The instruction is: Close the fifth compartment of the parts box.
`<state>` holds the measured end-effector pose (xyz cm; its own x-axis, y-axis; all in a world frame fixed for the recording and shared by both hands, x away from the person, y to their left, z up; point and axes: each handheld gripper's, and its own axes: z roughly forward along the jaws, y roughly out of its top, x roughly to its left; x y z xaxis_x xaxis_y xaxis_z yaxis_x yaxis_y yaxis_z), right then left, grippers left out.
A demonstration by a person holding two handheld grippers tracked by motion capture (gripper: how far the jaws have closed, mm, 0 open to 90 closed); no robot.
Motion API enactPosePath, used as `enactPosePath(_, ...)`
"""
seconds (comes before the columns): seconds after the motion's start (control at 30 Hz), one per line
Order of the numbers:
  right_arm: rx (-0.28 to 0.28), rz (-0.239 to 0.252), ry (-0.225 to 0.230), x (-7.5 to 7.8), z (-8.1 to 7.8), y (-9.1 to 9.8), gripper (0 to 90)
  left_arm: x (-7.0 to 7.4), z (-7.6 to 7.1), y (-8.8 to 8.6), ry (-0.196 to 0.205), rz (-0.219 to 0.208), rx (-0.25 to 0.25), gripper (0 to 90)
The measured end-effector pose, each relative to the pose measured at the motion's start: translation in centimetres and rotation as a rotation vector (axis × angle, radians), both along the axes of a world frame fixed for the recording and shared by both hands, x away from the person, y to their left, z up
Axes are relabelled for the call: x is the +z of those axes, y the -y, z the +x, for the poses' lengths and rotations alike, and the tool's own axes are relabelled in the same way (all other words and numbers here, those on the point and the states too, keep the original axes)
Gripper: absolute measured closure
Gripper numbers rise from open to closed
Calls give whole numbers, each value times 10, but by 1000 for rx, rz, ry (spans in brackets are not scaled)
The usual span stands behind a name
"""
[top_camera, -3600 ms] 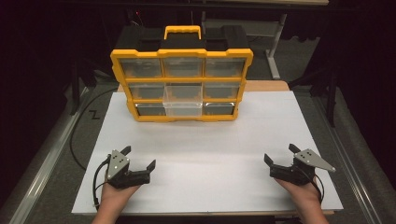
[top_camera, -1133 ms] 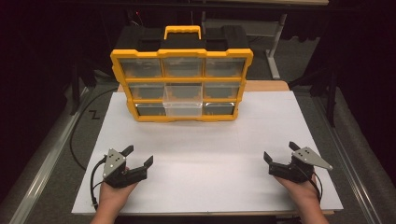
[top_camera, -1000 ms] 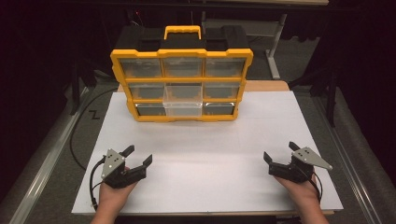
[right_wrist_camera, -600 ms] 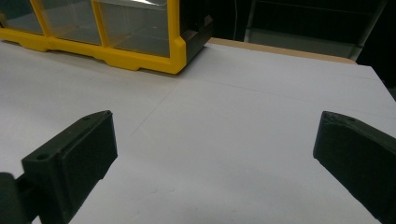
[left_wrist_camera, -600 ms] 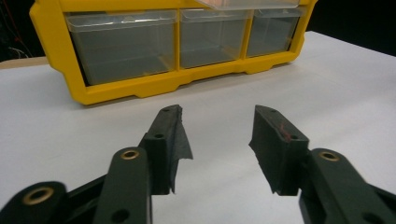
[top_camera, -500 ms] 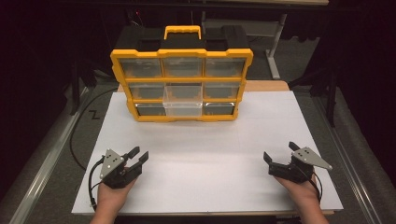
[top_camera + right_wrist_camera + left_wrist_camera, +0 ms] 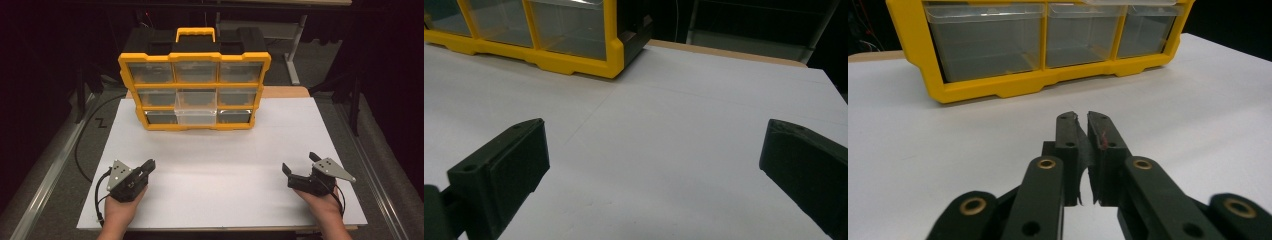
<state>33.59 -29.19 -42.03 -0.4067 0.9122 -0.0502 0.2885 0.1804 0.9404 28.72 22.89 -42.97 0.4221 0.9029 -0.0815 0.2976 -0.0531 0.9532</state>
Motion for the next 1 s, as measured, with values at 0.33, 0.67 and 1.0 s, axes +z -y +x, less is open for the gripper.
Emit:
enactPosePath(0.33,9,-4,0,-1,-1,0,12,-3,-1,0,20,-27,24,894)
enactPosePath(0.67,16,-10,3,-1,-1,0,12,-2,-2,4,32,-41,55,894)
enactPosePath(1.0,27,-31,10,-1,-2,-3,12,8,4,17,65,-28,12,895)
